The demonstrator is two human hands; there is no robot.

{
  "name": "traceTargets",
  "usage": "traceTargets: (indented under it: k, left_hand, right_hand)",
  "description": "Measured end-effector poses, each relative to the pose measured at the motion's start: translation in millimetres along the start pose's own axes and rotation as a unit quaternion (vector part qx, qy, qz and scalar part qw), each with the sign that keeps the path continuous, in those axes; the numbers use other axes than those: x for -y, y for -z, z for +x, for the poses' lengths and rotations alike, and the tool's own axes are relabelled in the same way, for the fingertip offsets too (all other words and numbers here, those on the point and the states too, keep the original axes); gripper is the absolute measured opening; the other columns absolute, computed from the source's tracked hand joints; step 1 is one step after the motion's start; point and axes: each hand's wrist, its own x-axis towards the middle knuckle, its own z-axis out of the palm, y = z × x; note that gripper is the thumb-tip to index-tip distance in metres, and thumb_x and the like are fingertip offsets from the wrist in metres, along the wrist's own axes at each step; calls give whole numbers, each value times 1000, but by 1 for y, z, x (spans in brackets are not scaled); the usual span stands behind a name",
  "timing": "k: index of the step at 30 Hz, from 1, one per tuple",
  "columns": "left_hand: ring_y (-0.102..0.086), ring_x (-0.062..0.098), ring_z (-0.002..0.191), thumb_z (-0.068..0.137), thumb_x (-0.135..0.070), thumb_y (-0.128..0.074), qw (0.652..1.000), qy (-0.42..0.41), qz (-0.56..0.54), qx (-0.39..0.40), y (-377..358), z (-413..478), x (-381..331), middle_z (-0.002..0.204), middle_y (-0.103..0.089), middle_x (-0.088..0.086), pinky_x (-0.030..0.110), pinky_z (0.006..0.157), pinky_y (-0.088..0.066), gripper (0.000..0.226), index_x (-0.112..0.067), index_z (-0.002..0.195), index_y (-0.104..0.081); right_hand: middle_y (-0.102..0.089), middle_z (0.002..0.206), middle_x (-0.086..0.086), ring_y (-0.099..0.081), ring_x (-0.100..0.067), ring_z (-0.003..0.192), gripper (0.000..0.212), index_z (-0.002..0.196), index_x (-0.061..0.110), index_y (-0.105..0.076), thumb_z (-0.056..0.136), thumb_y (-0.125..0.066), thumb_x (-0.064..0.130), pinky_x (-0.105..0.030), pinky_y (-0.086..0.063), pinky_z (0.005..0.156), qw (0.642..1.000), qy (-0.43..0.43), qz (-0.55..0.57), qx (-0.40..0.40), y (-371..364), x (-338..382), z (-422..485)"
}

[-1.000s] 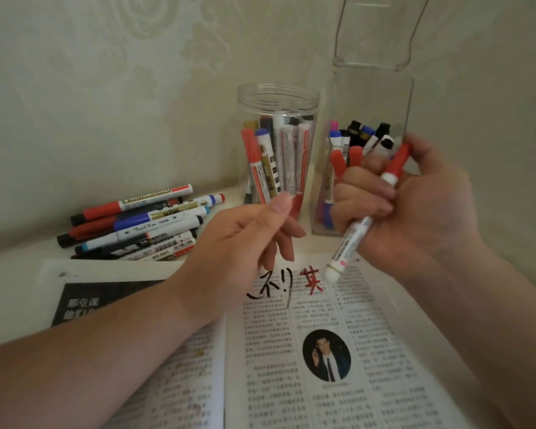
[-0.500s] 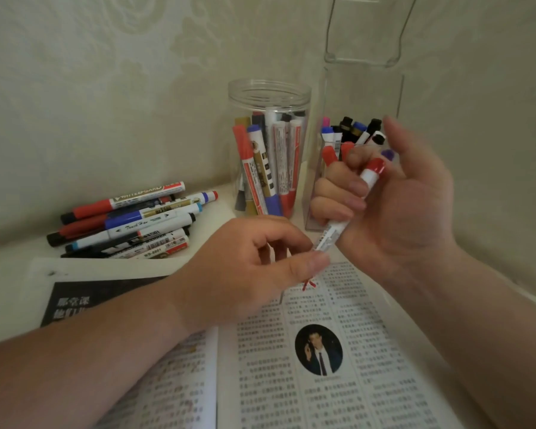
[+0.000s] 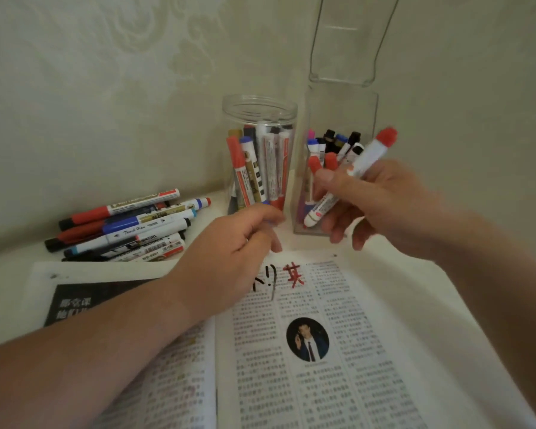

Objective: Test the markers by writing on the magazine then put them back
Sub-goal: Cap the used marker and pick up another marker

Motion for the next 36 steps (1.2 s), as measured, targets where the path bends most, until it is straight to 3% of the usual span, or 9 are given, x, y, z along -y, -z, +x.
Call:
traceTargets:
  k: [3, 5, 8, 14, 21, 24, 27, 32, 36]
  left_hand:
    - [-64, 12, 88, 105, -17, -37, 1000, 3, 0, 27, 0, 0, 2, 100, -67, -24, 30, 78, -48, 34, -36, 130, -51]
    - [-59, -1, 101, 107, -30, -30, 999, -3, 2, 52, 0, -1, 3, 104, -64, -27, 22, 86, -43, 33, -41, 133, -47]
    - [-53, -8, 111, 103, -39, -23, 997, -15, 5, 82, 0, 1, 3, 107, -64, -27, 11, 90, -35, 41, -42, 136, -47]
    - [-48, -12, 121, 110, -36, -25, 992, -4, 21, 120, 0, 3, 0, 120, -64, -22, 3, 96, -28, 38, -50, 138, -46]
    - [-42, -15, 124, 110, -34, -25, 988, 9, 50, 142, -1, 4, -1, 119, -63, -29, 19, 106, -30, 41, -54, 143, -38]
    - [-43, -13, 126, 110, -38, -23, 988, 8, 54, 144, -1, 4, 1, 119, -63, -30, 24, 109, -31, 40, -55, 143, -37]
    - [-42, -14, 125, 110, -36, -24, 988, 10, 55, 142, -1, 3, -1, 119, -63, -31, 21, 108, -30, 40, -55, 142, -39]
    - [-44, -15, 123, 110, -32, -26, 989, 12, 52, 141, -1, 3, -2, 119, -64, -29, 18, 105, -31, 40, -51, 142, -42]
    - [-43, -18, 121, 109, -34, -26, 988, 14, 55, 142, 0, 3, -3, 119, -64, -30, 14, 103, -30, 40, -51, 141, -43]
  right_hand:
    - [-69, 71, -16, -64, -29, 60, 8, 79, 9, -74, 81, -79, 14, -29, -49, 47, 998, -33, 13, 44, 11, -20, -11]
    - [-59, 62, -17, -54, -24, 52, 12, 73, 8, -72, 72, -82, 4, -27, -43, 41, 993, -68, 96, 20, 6, -42, -17]
    - [-57, 63, -17, -51, -20, 49, 8, 74, 12, -74, 67, -75, 7, -26, -42, 42, 983, -79, 163, -10, -5, -62, -18]
    - [-58, 55, -3, -53, -14, 47, 12, 74, 6, -71, 84, -75, -1, -24, -42, 47, 999, -21, 22, -23, -13, -60, -18]
    - [-66, 61, 8, -59, 1, 56, 10, 76, 16, -74, 84, -76, 11, -12, -44, 54, 996, -24, -83, -5, -20, -55, -14]
    - [-62, 56, 11, -55, 3, 51, 11, 76, 10, -73, 84, -75, 4, -10, -41, 51, 997, -38, -61, 4, -18, -55, -14]
    - [-71, 67, 0, -62, -4, 59, 6, 79, 5, -75, 84, -76, 2, -13, -44, 55, 998, -37, -22, 41, -14, -54, -17]
    - [-73, 71, 3, -67, -7, 67, 20, 70, 21, -76, 84, -78, 7, -22, -49, 65, 995, -29, -64, 68, -14, -53, -18]
    - [-60, 54, 4, -53, -4, 47, 17, 71, 12, -72, 84, -73, 2, -14, -39, 47, 998, -54, -16, -15, -10, -59, -14]
